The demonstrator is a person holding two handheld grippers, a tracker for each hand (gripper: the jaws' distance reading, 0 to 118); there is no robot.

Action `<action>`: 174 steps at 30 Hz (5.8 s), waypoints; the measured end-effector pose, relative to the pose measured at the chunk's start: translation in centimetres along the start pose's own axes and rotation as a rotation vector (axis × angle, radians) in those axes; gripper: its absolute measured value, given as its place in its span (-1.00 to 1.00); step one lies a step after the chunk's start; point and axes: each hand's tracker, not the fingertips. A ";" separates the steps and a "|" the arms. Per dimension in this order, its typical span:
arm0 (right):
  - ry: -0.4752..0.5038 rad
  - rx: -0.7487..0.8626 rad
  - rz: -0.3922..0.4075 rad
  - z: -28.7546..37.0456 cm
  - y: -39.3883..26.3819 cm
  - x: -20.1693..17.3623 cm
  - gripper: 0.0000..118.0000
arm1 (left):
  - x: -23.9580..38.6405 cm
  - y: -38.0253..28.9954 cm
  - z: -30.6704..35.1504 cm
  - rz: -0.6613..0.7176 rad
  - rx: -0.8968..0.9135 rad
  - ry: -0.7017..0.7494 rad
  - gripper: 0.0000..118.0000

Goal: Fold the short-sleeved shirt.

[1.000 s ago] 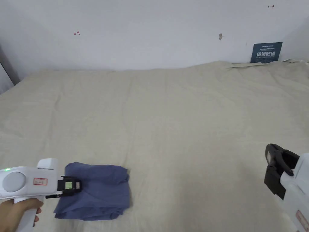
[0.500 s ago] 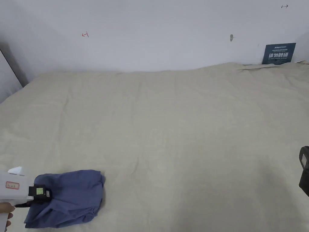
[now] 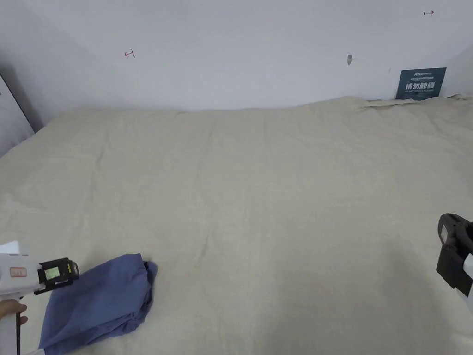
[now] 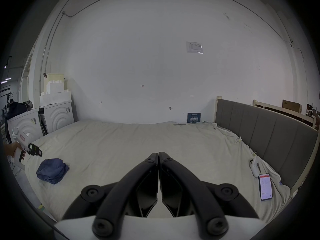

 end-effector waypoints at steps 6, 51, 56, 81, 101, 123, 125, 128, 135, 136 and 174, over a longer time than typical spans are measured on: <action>0.015 0.013 0.016 0.4 1.2 0.4 -1.00 | 2.4 1.0 5.8 -0.013 0.247 -0.013 0.82; -0.034 0.153 0.025 2.6 2.5 2.0 -1.00 | 24.7 -12.7 15.6 -0.275 0.876 -0.247 -1.00; -0.034 0.154 0.028 2.7 2.6 2.0 -1.00 | 25.2 -13.0 15.5 -0.287 0.882 -0.262 -1.00; -0.035 0.152 0.031 2.9 2.6 2.1 -1.00 | 25.9 -13.1 15.5 -0.305 0.872 -0.269 -1.00; -0.034 0.156 0.038 3.2 2.7 2.2 -1.00 | 25.5 -13.0 15.4 -0.304 0.869 -0.268 -1.00; -0.032 0.155 0.033 3.4 2.8 2.2 0.16 | 24.8 -12.7 15.3 -0.264 0.860 -0.258 0.12; -0.036 0.156 0.032 3.1 2.4 2.6 0.62 | 24.8 -12.7 15.4 -0.259 0.864 -0.258 0.21; -0.042 0.168 0.031 3.2 2.4 2.4 0.90 | 24.7 -12.5 15.5 -0.254 0.863 -0.256 0.64; -0.040 0.166 0.028 3.6 2.7 2.3 0.94 | 24.7 -12.6 15.8 -0.247 0.874 -0.275 1.00; -0.040 0.167 0.025 3.6 2.8 2.3 0.94 | 24.7 -12.6 15.8 -0.250 0.874 -0.273 1.00; -0.046 0.184 0.026 4.2 3.5 1.7 0.98 | 24.6 -12.5 15.7 -0.272 0.890 -0.253 1.00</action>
